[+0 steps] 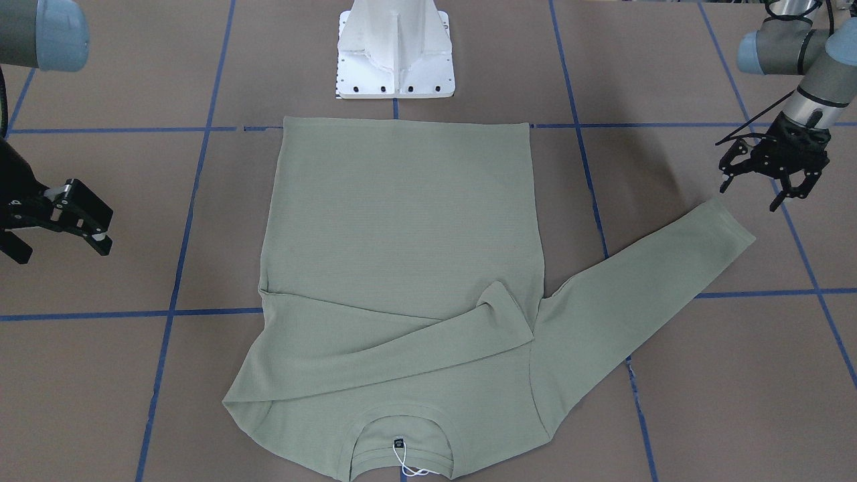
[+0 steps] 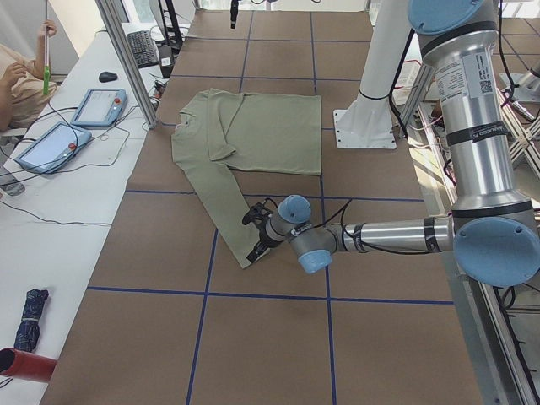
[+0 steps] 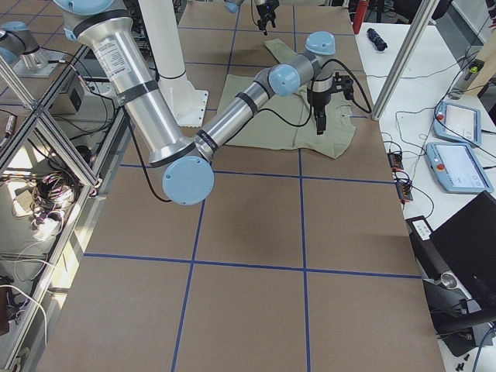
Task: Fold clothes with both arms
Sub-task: 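Raise the right gripper away while the left gripper reaches the other cuff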
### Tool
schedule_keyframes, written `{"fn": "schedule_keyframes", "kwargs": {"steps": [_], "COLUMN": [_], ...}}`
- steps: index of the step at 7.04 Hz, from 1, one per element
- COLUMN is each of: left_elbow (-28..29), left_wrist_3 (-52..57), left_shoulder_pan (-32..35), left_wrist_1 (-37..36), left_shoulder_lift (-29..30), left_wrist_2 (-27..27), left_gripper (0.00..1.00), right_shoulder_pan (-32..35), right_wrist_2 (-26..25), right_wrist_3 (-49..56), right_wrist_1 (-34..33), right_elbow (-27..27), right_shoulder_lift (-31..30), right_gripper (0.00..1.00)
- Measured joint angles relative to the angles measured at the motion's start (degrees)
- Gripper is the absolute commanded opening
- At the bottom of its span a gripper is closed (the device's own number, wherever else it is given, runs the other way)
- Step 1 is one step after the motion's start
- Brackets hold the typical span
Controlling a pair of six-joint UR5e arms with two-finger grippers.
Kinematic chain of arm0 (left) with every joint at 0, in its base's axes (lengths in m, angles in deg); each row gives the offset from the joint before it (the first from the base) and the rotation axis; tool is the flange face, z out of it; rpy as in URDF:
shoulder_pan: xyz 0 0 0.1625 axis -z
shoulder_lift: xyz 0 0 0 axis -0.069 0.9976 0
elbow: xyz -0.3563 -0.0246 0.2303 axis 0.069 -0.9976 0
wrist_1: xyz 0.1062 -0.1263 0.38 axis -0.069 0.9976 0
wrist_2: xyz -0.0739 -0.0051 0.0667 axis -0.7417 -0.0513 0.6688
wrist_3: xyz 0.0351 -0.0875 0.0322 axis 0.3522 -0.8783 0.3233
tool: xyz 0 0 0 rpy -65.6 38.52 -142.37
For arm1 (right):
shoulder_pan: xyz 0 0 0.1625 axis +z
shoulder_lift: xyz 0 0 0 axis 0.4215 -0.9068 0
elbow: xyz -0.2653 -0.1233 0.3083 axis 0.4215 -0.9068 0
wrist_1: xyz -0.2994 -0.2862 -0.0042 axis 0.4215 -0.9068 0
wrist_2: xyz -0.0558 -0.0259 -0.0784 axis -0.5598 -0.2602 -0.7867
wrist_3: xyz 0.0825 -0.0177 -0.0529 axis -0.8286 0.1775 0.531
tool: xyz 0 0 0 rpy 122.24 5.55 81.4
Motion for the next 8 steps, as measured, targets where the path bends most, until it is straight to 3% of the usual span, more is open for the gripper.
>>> {"fn": "schedule_keyframes", "kwargs": {"steps": [1, 3, 5, 6, 8], "left_elbow": [0.9, 1.3, 1.4, 1.5, 1.5], "left_wrist_3": [-1.0, -1.6, -1.7, -1.6, -1.6], "left_shoulder_pan": [-1.9, -3.7, -4.1, -4.3, -4.6], "left_wrist_1": [1.4, 2.1, 2.1, 2.0, 2.0], "left_shoulder_lift": [0.1, 0.2, 0.2, 0.3, 0.4], "left_wrist_2": [0.7, 1.5, 1.8, 1.8, 1.8], "left_gripper": [0.93, 0.67, 0.67, 0.59, 0.05], "right_shoulder_pan": [0.0, 0.0, 0.0, 0.0, -0.1], "right_wrist_2": [0.0, 0.0, -0.1, -0.1, -0.1], "right_wrist_3": [0.0, 0.0, -0.1, -0.2, -0.2], "right_wrist_1": [0.0, 0.0, 0.0, 0.0, 0.0], "right_elbow": [0.3, 1.0, 1.5, 1.5, 1.6], "right_shoulder_lift": [-0.2, -0.6, -1.0, -1.0, -1.1], "right_gripper": [1.0, 1.0, 1.0, 1.0, 1.0]}}
